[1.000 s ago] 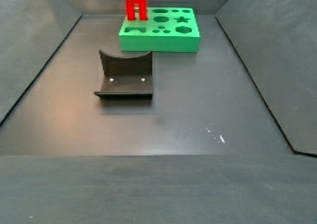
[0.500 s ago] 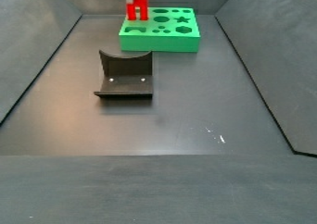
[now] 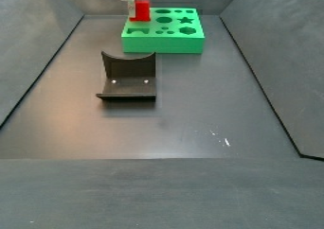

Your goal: Insert the double-square object.

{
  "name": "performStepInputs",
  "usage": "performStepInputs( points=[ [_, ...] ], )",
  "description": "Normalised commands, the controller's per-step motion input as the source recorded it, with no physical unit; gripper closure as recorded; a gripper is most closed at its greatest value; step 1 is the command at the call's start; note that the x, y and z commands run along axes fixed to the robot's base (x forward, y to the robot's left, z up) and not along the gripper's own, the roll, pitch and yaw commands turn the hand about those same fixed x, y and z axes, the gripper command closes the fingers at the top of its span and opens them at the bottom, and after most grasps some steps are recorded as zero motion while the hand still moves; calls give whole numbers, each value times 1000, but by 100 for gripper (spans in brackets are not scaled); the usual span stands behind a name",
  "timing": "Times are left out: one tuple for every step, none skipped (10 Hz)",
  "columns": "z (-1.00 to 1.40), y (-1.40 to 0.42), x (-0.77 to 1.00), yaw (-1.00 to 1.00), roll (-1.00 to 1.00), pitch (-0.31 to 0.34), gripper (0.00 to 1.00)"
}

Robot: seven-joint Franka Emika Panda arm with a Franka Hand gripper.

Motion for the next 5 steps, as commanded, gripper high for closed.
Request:
performStepInputs(
  points=[
    [0, 154, 126, 174, 66, 67, 100],
    [-9, 180, 0, 111, 49, 36, 100],
    [-69, 191, -91, 6, 0, 0, 100],
    [0, 0, 0, 0, -7, 0, 100],
    [0, 0, 0, 0, 0, 0, 100]
  ],
)
